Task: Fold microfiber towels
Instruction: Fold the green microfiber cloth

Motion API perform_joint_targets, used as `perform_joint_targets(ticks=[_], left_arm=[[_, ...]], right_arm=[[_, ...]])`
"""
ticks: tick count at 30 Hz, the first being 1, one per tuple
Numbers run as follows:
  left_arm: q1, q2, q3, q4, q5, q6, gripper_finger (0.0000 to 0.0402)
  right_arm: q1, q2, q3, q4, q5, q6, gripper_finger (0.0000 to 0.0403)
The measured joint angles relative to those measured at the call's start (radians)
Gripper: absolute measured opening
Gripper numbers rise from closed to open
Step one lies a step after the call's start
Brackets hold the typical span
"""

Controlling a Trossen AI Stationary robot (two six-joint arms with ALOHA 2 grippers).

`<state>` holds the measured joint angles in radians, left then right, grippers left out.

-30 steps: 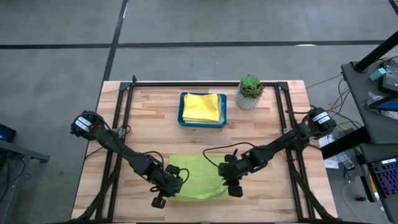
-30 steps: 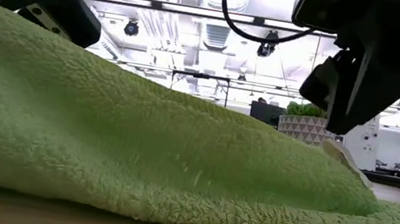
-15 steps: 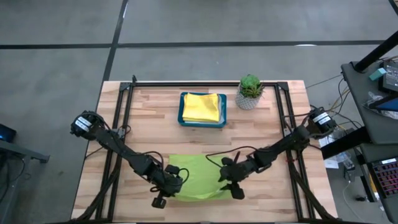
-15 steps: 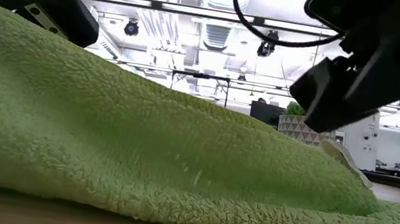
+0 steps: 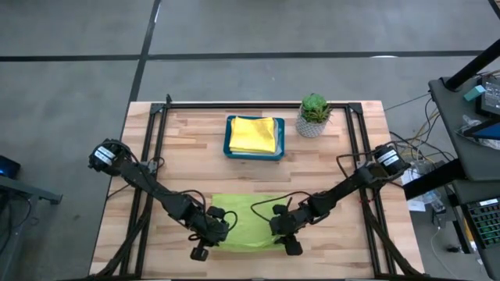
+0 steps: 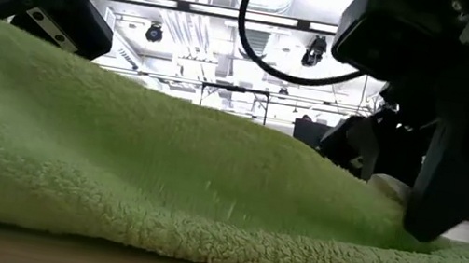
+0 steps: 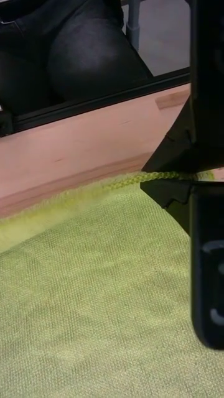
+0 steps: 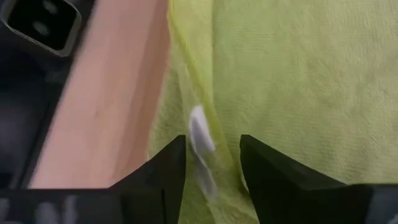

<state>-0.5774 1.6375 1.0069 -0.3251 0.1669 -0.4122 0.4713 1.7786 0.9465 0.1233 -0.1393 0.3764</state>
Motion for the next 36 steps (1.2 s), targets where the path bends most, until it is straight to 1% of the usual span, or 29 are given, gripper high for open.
perform_joint_targets(ticks=[4, 8, 11, 15, 17, 21, 24, 27, 30, 36], left_arm=[[0.000, 0.000, 0.000, 0.000, 0.000, 0.000, 0.0000], [0.000, 0.000, 0.000, -0.002, 0.000, 0.000, 0.0000], [0.000, 0.000, 0.000, -0.014, 0.000, 0.000, 0.0000], [0.005, -0.004, 0.000, -0.051, 0.000, 0.004, 0.0000], [0.016, -0.006, 0.000, -0.076, 0.000, 0.005, 0.0000], [0.050, -0.009, 0.000, -0.145, -0.015, 0.017, 0.0000], [0.088, -0.021, 0.000, -0.220, -0.033, 0.058, 0.0000], [0.139, -0.036, 0.000, -0.282, -0.074, 0.110, 0.0000], [0.198, -0.039, 0.000, -0.311, -0.083, 0.165, 0.0000], [0.289, -0.037, 0.000, -0.328, -0.090, 0.236, 0.0000]], right_arm=[[0.000, 0.000, 0.033, -0.074, 0.000, -0.029, 0.0128], [0.000, -0.003, 0.073, -0.157, -0.001, -0.044, 0.0083], [0.001, -0.003, 0.120, -0.253, 0.000, -0.056, 0.0047], [0.004, -0.003, 0.195, -0.402, 0.002, -0.096, 0.0014], [0.005, -0.003, 0.238, -0.501, 0.025, -0.114, 0.0010], [0.003, -0.004, 0.318, -0.697, 0.118, -0.133, 0.0009], [-0.010, -0.004, 0.363, -0.786, 0.184, -0.152, 0.0009], [-0.036, -0.004, 0.385, -0.851, 0.222, -0.161, 0.0009], [-0.070, -0.004, 0.389, -0.895, 0.265, -0.169, 0.0009], [-0.144, -0.004, 0.359, -0.899, 0.272, -0.179, 0.0009]])
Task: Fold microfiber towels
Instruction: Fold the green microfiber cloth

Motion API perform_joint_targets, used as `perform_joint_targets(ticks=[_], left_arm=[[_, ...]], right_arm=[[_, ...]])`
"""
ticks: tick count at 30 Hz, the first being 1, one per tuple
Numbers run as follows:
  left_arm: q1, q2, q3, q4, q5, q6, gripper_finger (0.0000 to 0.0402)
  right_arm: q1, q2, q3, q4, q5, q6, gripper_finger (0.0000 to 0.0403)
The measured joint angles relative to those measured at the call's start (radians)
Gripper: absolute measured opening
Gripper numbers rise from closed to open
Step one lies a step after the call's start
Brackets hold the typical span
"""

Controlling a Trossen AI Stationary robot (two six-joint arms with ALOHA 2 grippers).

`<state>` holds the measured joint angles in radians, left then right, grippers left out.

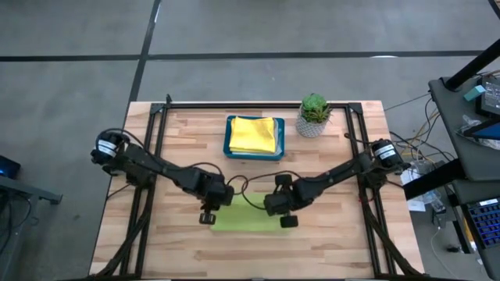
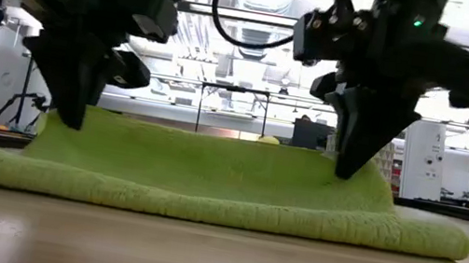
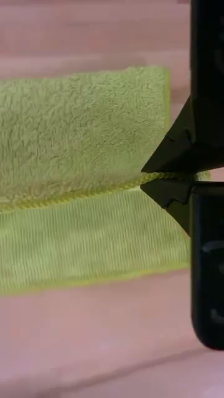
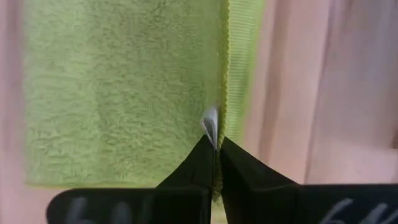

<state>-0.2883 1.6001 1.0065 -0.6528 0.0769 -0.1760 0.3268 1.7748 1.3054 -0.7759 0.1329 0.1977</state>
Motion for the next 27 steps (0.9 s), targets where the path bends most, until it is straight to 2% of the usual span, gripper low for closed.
perform_joint_targets(ticks=[7, 10, 12, 18, 22, 25, 27], left_arm=[[0.042, 0.000, 0.000, -0.045, -0.006, 0.001, 0.0000], [0.047, 0.001, 0.000, -0.036, -0.055, 0.003, 0.0000], [0.052, 0.001, 0.000, -0.039, -0.087, 0.009, 0.0000], [0.062, 0.001, 0.000, -0.040, -0.087, 0.010, 0.0003], [0.064, 0.001, 0.000, -0.041, -0.087, 0.011, 0.0041], [0.065, 0.001, 0.000, -0.040, -0.093, 0.027, 0.0089], [0.064, 0.001, 0.002, -0.041, -0.146, 0.032, 0.0124]], right_arm=[[-0.041, 0.000, -0.002, 0.004, 0.002, -0.008, 0.0009], [-0.052, 0.000, -0.002, 0.003, -0.001, -0.003, 0.0012], [-0.060, 0.000, -0.002, 0.003, -0.001, 0.012, 0.0021], [-0.074, 0.000, -0.003, -0.015, 0.000, 0.014, 0.0064], [-0.080, 0.000, 0.003, -0.031, 0.000, 0.011, 0.0089], [-0.086, 0.000, 0.003, -0.034, 0.000, 0.011, 0.0101], [-0.087, 0.000, 0.002, -0.036, 0.001, 0.019, 0.0106]])
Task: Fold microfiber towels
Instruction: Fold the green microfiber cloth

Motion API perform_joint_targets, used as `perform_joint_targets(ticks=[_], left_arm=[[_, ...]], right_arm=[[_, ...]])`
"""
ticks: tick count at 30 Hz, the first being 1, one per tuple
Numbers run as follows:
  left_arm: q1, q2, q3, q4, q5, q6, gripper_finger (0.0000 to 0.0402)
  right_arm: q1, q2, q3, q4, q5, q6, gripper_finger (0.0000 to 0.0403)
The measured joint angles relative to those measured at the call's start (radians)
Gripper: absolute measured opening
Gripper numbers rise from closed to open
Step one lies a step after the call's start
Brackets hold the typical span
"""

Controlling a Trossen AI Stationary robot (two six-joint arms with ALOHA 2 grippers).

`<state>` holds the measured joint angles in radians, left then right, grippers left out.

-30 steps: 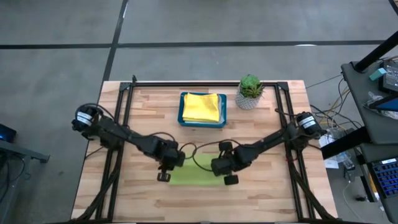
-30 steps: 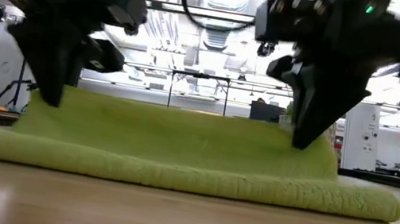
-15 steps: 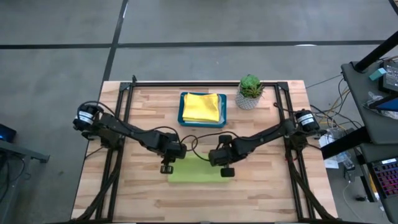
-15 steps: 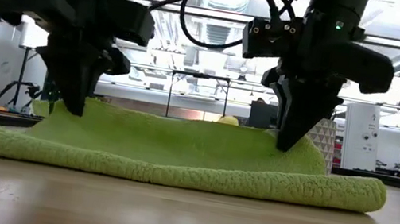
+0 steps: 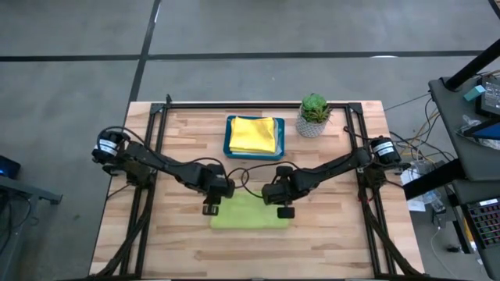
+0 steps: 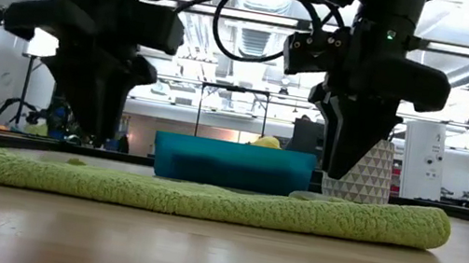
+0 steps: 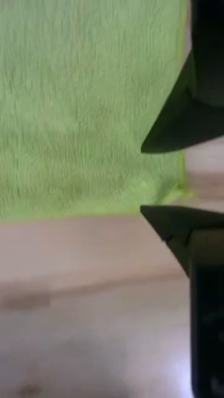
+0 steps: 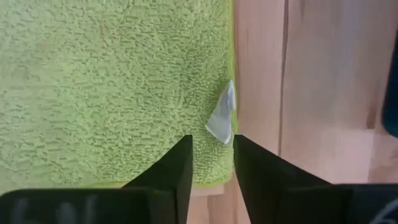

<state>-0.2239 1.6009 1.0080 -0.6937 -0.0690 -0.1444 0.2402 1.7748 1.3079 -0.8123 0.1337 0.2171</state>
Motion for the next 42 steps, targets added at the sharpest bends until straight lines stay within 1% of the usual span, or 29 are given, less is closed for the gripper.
perform_joint_targets(ticks=[2, 4, 7, 9, 10, 12, 14, 16, 18, 19, 22, 24, 29, 31, 34, 38, 42], left_arm=[[0.000, -0.003, 0.005, -0.006, -0.035, -0.007, 0.0152], [-0.020, -0.014, 0.006, -0.005, -0.048, -0.052, 0.0171], [-0.093, -0.031, -0.001, 0.047, -0.110, -0.103, 0.0176], [-0.145, -0.037, -0.001, 0.122, -0.166, -0.074, 0.0173], [-0.168, -0.039, -0.001, 0.174, -0.177, -0.039, 0.0171], [-0.207, -0.040, -0.001, 0.273, -0.169, 0.013, 0.0168], [-0.239, -0.039, -0.001, 0.312, -0.118, 0.012, 0.0167], [-0.264, -0.038, -0.001, 0.299, -0.084, -0.046, 0.0167], [-0.283, -0.038, -0.001, 0.246, -0.080, -0.109, 0.0167], [-0.289, -0.038, -0.001, 0.218, -0.080, -0.130, 0.0166], [-0.300, -0.037, -0.012, 0.174, -0.106, -0.179, 0.0166], [-0.301, -0.037, -0.033, 0.201, -0.129, -0.198, 0.0166], [-0.300, -0.036, -0.131, 0.301, -0.140, -0.218, 0.0166], [-0.300, -0.036, -0.164, 0.337, -0.140, -0.233, 0.0166], [-0.300, -0.036, -0.209, 0.397, -0.143, -0.272, 0.0166], [-0.300, -0.036, -0.246, 0.488, -0.149, -0.323, 0.0166], [-0.300, -0.036, -0.249, 0.529, -0.168, -0.341, 0.0166]], right_arm=[[0.004, 0.000, -0.006, 0.012, 0.001, 0.022, 0.0109], [0.018, 0.000, -0.026, 0.077, 0.022, 0.059, 0.0110], [0.059, 0.000, -0.096, 0.303, 0.134, 0.066, 0.0109], [0.082, 0.000, -0.154, 0.476, 0.193, 0.015, 0.0106], [0.091, 0.000, -0.182, 0.571, 0.202, -0.010, 0.0104], [0.103, 0.000, -0.233, 0.740, 0.193, -0.046, 0.0099], [0.107, 0.000, -0.258, 0.793, 0.161, -0.045, 0.0095], [0.109, -0.003, -0.268, 0.778, 0.127, 0.014, 0.0094], [0.109, -0.013, -0.273, 0.760, 0.090, 0.132, 0.0096], [0.109, -0.021, -0.274, 0.747, 0.054, 0.199, 0.0099], [0.107, -0.035, -0.277, 0.673, -0.061, 0.378, 0.0114], [0.117, -0.035, -0.283, 0.630, -0.107, 0.447, 0.0124], [0.165, -0.022, -0.321, 0.642, -0.075, 0.539, 0.0132], [0.166, -0.023, -0.338, 0.647, -0.072, 0.558, 0.0126], [0.162, -0.029, -0.357, 0.636, -0.041, 0.556, 0.0114], [0.132, -0.052, -0.344, 0.503, -0.017, 0.525, 0.0107], [0.108, -0.095, -0.323, 0.394, -0.028, 0.506, 0.0111]])
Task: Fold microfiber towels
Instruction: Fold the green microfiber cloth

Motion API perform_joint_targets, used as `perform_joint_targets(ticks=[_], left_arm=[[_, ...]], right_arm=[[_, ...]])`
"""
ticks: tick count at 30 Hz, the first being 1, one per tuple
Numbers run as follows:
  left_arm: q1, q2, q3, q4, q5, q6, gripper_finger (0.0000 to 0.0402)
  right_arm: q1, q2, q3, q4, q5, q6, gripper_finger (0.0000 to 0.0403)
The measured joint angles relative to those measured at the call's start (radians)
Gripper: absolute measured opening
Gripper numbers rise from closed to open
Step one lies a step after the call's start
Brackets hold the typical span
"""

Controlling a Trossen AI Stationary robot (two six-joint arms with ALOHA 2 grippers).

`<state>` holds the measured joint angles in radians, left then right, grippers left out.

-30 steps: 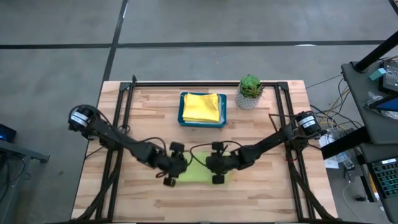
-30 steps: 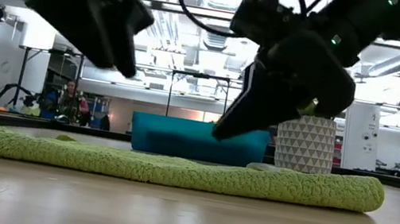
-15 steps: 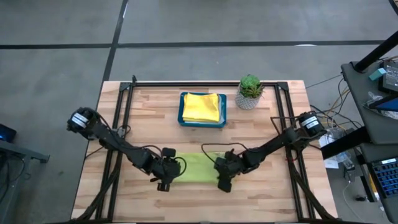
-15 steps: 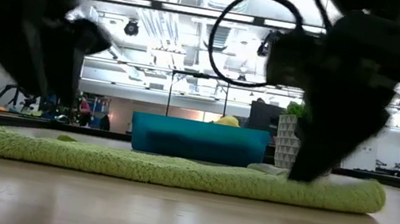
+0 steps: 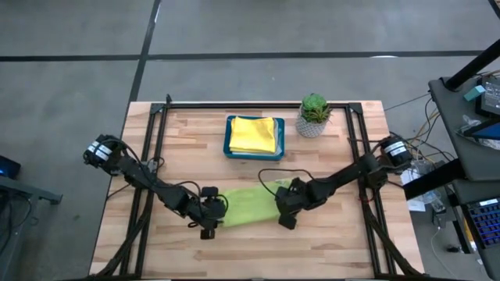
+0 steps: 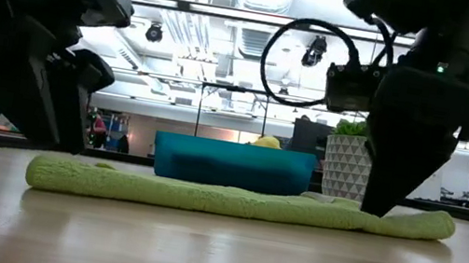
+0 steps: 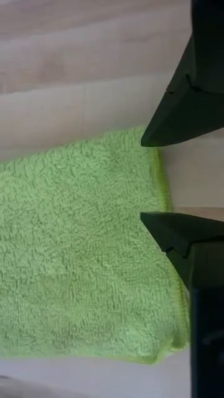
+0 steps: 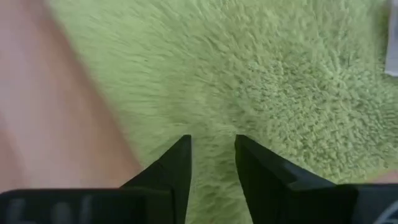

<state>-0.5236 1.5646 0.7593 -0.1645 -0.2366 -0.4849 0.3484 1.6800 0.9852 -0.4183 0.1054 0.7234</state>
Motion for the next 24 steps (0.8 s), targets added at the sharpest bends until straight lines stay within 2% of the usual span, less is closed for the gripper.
perform_joint_targets(ticks=[4, 7, 14, 21, 24], left_arm=[[0.000, 0.000, -0.001, -0.002, -0.005, 0.000, 0.0166], [0.000, 0.000, -0.002, -0.001, -0.005, -0.003, 0.0166], [0.000, 0.000, -0.005, 0.007, -0.050, -0.006, 0.0166], [0.000, 0.000, -0.016, 0.040, -0.091, -0.006, 0.0166], [0.000, 0.000, -0.023, 0.051, -0.093, -0.006, 0.0166]], right_arm=[[-0.014, -0.072, 0.012, -0.011, -0.076, 0.037, 0.0127], [-0.015, -0.115, 0.012, -0.046, -0.088, 0.098, 0.0148], [-0.042, -0.182, -0.011, -0.186, 0.001, 0.230, 0.0211], [-0.096, -0.183, -0.130, -0.156, 0.019, 0.287, 0.0256], [-0.114, -0.183, -0.194, -0.051, -0.008, 0.299, 0.0264]])
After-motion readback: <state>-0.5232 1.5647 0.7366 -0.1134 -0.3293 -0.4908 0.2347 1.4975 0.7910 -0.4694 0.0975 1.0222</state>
